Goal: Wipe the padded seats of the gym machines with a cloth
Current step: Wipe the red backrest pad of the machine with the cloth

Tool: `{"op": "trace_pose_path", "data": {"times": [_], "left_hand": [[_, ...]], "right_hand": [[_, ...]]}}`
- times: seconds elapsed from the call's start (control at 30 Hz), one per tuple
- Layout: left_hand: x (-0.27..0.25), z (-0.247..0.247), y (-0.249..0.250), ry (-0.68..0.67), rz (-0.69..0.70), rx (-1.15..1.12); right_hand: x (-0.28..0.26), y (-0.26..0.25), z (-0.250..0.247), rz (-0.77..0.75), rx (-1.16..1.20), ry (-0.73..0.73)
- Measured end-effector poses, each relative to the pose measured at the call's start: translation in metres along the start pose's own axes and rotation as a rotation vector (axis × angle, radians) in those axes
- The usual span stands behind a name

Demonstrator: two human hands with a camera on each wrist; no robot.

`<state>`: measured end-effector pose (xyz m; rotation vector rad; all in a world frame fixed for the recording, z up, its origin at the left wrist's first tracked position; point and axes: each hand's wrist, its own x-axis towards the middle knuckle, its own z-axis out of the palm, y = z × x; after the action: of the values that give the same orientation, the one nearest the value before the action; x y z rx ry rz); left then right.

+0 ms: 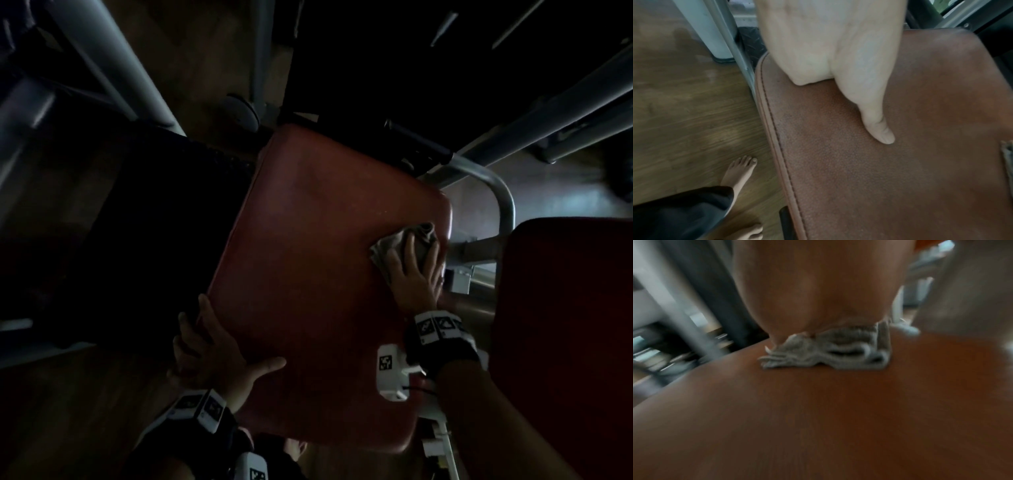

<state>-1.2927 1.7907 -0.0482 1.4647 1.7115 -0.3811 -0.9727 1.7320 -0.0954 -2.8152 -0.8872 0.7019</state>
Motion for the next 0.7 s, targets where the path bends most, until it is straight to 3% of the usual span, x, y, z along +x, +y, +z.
{"op": "trace_pose_path", "data": {"times": [0.13, 0.23, 0.5, 0.7], "left_hand": [[0.002, 0.002, -0.001, -0.010, -0.011, -0.018], [0.002, 0.001, -0.001, -0.013, -0.008, -0.006], [0.004, 0.004, -0.004, -0.018, -0.008, -0.046], [0.007, 0.008, -0.008, -0.008, 0.001, -0.073]], "right_hand": [[0.042, -0.008, -0.017, 0.193, 0.001, 0.047], [0.062, -0.023, -0.034, 0.203, -0.050, 0.071], [0.084, -0.039, -0.036, -0.123, -0.181, 0.163], [0.084, -0.093, -0.029, -0.307, -0.252, 0.137]]}}
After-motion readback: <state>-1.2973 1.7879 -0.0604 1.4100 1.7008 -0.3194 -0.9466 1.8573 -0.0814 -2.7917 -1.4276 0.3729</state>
